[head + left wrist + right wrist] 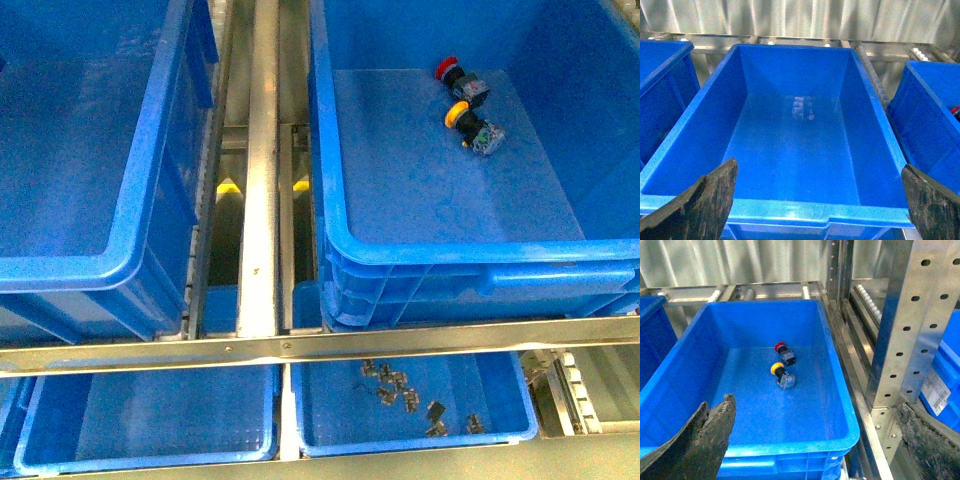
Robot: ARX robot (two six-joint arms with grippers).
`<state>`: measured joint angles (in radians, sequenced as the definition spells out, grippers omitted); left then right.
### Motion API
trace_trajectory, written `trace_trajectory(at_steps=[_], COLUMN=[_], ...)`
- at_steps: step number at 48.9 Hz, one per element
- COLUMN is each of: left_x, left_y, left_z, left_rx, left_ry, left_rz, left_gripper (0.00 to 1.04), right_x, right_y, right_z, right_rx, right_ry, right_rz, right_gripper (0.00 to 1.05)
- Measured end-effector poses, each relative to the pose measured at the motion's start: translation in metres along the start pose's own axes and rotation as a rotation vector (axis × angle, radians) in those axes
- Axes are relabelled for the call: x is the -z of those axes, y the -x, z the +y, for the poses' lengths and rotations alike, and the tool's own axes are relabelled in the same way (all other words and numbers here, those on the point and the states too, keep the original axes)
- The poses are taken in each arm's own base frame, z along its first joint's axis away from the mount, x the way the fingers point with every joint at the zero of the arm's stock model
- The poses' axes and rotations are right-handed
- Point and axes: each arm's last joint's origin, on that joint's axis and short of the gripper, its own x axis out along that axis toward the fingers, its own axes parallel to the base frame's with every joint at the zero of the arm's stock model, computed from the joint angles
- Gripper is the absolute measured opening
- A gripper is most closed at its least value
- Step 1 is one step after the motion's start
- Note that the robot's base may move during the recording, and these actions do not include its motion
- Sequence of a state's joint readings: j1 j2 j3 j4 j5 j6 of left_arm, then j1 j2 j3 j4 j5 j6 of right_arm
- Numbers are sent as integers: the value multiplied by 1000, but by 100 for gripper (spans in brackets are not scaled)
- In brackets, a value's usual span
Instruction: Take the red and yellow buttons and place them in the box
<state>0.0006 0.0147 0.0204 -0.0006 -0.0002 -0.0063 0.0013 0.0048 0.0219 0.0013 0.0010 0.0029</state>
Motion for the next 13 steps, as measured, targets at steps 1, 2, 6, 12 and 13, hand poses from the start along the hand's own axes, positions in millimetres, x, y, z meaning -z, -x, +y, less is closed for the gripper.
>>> trace_trajectory(at_steps=[1, 2, 6, 12, 13], left_x=[0, 0, 0, 0, 0], left_y=[0, 0, 0, 0, 0], left_z=[0, 0, 0, 0, 0], left_rx=[0, 0, 0, 0, 0], left_ry=[0, 0, 0, 0, 0], left_rz=[0, 0, 0, 0, 0], left_gripper=[97, 97, 97, 97, 97], right_x=[0, 0, 0, 0, 0], right_y=[0, 0, 0, 0, 0], right_z=[0, 0, 0, 0, 0], right_rx=[0, 0, 0, 0, 0], right_ry=[0, 0, 0, 0, 0], right_rz=[0, 0, 0, 0, 0], right_gripper=[99, 99, 99, 99, 99])
